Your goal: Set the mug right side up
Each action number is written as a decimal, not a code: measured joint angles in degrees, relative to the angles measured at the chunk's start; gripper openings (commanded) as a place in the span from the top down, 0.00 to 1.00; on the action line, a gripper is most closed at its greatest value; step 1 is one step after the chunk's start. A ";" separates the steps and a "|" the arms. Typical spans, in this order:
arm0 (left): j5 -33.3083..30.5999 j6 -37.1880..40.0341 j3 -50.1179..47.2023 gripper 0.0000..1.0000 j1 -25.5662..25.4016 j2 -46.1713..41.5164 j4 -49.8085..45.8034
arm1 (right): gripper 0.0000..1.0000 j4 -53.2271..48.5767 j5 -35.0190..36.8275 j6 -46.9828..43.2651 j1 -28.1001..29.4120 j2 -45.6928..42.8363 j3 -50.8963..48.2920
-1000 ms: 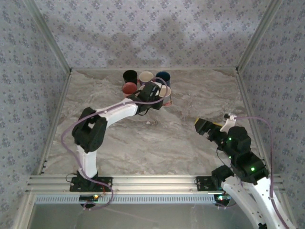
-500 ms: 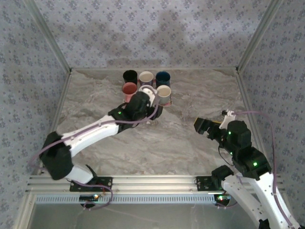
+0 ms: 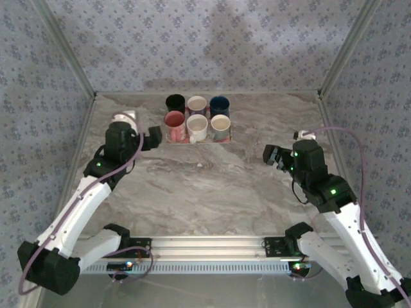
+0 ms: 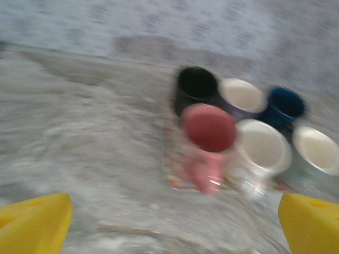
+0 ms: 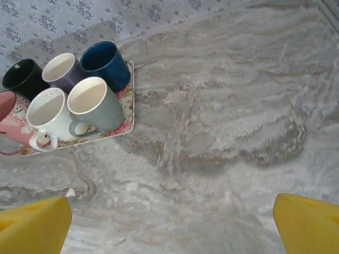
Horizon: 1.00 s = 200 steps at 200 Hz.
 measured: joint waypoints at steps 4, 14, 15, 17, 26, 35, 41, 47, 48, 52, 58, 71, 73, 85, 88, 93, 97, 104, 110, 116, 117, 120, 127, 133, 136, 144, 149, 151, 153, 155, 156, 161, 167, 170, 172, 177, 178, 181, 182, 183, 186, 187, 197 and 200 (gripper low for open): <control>-1.42 -0.11 -0.52 0.01 0.90 -0.44 0.13 | 0.00 1.79 0.26 -1.20 -0.02 -0.17 -1.14; -4.90 0.70 -2.21 0.01 3.26 -1.16 1.14 | 0.00 5.77 0.92 -4.15 -0.02 -0.55 -4.07; -4.90 0.70 -2.21 0.01 3.26 -1.16 1.14 | 0.00 6.03 1.03 -4.42 -0.02 -0.57 -4.33; -5.51 1.53 -2.73 0.01 3.67 -1.20 1.62 | 0.00 6.29 1.09 -4.61 -0.02 -0.57 -4.57; -7.23 4.22 -5.09 0.01 4.81 -1.27 4.61 | 0.00 10.12 2.38 -7.32 -0.15 -0.37 -7.34; -8.17 7.08 -7.80 0.00 5.07 -0.81 7.82 | 0.00 13.51 3.26 -9.49 -0.52 0.48 -9.40; -8.46 9.07 -10.03 0.00 5.22 -0.11 10.71 | 0.00 15.74 3.61 -10.78 -0.90 1.33 -10.54; -8.17 11.10 -12.41 0.00 5.66 0.85 13.73 | 0.00 18.08 3.74 -12.11 -1.38 2.49 -11.52; -8.09 11.69 -13.00 0.00 5.79 1.11 14.45 | 0.00 18.78 3.76 -12.44 -1.53 2.84 -11.80; -7.61 12.85 -14.32 0.00 6.12 1.77 16.13 | 0.00 19.96 3.74 -13.14 -1.79 3.65 -12.20; -6.86 14.84 -16.79 0.00 6.97 2.93 19.08 | 0.00 22.08 3.76 -14.21 -2.29 5.14 -12.92; -5.49 17.59 -21.40 0.00 9.55 5.29 24.48 | 0.00 26.69 3.80 -16.20 -3.50 9.60 -14.27; -5.07 17.84 -22.16 0.00 10.12 5.70 25.46 | 0.00 27.15 3.80 -16.37 -3.63 10.12 -14.40; -3.43 18.67 -25.05 0.00 13.44 7.87 29.55 | 0.00 30.95 3.87 -18.01 -5.18 13.97 -16.20; -2.97 18.82 -25.55 0.00 14.23 8.37 30.40 | 0.00 31.93 3.82 -18.40 -5.62 14.71 -16.72; -1.99 18.82 -26.25 0.00 15.63 9.46 31.98 | 0.00 33.77 3.54 -19.39 -6.58 16.11 -17.84; -1.33 18.82 -26.69 0.00 16.57 10.25 33.14 | 0.00 35.15 3.34 -20.13 -7.28 16.92 -18.69; -0.13 18.82 -27.32 0.00 18.12 11.74 35.43 | 0.00 37.77 2.45 -21.70 -8.68 18.34 -20.33; 0.90 18.80 -27.85 0.00 19.12 13.11 37.64 | 0.00 39.87 1.64 -23.02 -9.86 19.43 -21.77; 1.75 18.75 -28.55 0.00 19.93 14.75 40.41 | 0.00 42.05 0.87 -24.41 -11.28 20.46 -23.41; 1.81 18.75 -28.61 0.00 20.02 14.97 40.70 | 0.00 42.34 0.83 -24.52 -11.45 20.57 -23.58; 2.01 18.73 -28.89 0.00 20.33 15.69 41.88 | 0.00 43.28 0.48 -25.05 -12.17 20.87 -24.30; 2.56 18.53 -29.66 0.00 20.87 17.49 44.63 | 0.00 45.51 -0.31 -26.05 -13.66 21.44 -25.99; 3.10 18.32 -29.99 0.00 21.29 18.71 45.86 | 0.00 47.71 -1.01 -26.91 -15.06 21.68 -27.65; 3.39 18.23 -30.10 0.00 21.46 19.21 46.25 | 0.00 48.98 -1.49 -27.26 -15.72 21.75 -28.55; 4.26 17.79 -30.12 0.00 21.92 20.55 47.10 | 0.00 52.72 -2.73 -27.91 -17.88 21.75 -31.06; 4.61 17.35 -30.10 0.00 22.08 21.29 47.95 | 0.00 55.25 -3.61 -28.11 -19.12 21.75 -32.68; 4.83 17.27 -30.10 0.00 22.16 21.73 48.57 | 0.00 56.61 -3.93 -28.13 -19.71 21.84 -33.46; 5.07 17.16 -30.10 0.00 22.25 22.14 49.22 | 0.00 58.07 -4.35 -28.13 -20.35 21.90 -34.27; 5.25 17.03 -30.10 0.00 22.32 22.38 49.59 | 0.00 59.01 -4.66 -28.15 -20.72 21.94 -34.84; 5.44 16.96 -30.10 0.00 22.34 22.67 49.99 | 0.00 59.91 -4.96 -28.13 -21.09 22.03 -35.36; 5.70 16.81 -30.10 0.00 22.40 23.58 51.52 | 0.00 63.23 -5.64 -28.02 -22.32 22.40 -37.11; 6.29 16.52 -30.36 0.00 22.47 25.31 54.69 | 0.00 68.24 -6.95 -27.63 -23.96 23.45 -39.58; 6.56 16.31 -30.60 0.00 22.47 26.27 56.46 | 0.00 70.79 -7.58 -27.47 -24.70 24.15 -40.79; 6.73 16.28 -30.77 0.00 22.47 26.84 57.51 | 0.00 72.81 -8.02 -27.19 -25.22 24.87 -41.62; 7.06 16.20 -31.56 0.00 22.47 28.59 61.26 | 0.00 76.28 -8.83 -26.84 -26.16 26.27 -43.10; 7.10 16.20 -31.65 0.00 22.47 28.83 61.72 | 0.00 77.37 -9.05 -26.75 -26.43 26.93 -43.54; 7.23 16.20 -32.13 0.00 22.45 29.81 63.47 | 0.00 79.60 -9.46 -26.69 -26.93 28.09 -44.39; 7.34 16.20 -32.35 0.00 22.45 30.25 64.15 | 0.00 80.06 -9.55 -26.67 -27.02 28.35 -44.57; 7.43 16.20 -32.44 0.00 22.45 30.42 64.39 | 0.00 80.52 -9.75 -26.67 -27.12 28.68 -44.72; 7.76 16.20 -32.74 0.01 22.40 30.95 64.67 | 0.00 82.77 -10.25 -26.58 -27.45 30.23 -45.40; 7.82 16.22 -32.79 0.01 22.40 31.06 64.67 | 0.00 83.19 -10.36 -26.56 -27.52 30.51 -45.53; 8.61 16.39 -33.03 0.01 22.21 31.93 63.60 | 0.00 88.61 -11.96 -26.53 -27.78 34.93 -46.71; 8.83 16.44 -32.94 0.01 22.14 32.13 63.54 | 0.00 89.99 -12.52 -26.53 -27.78 36.09 -46.80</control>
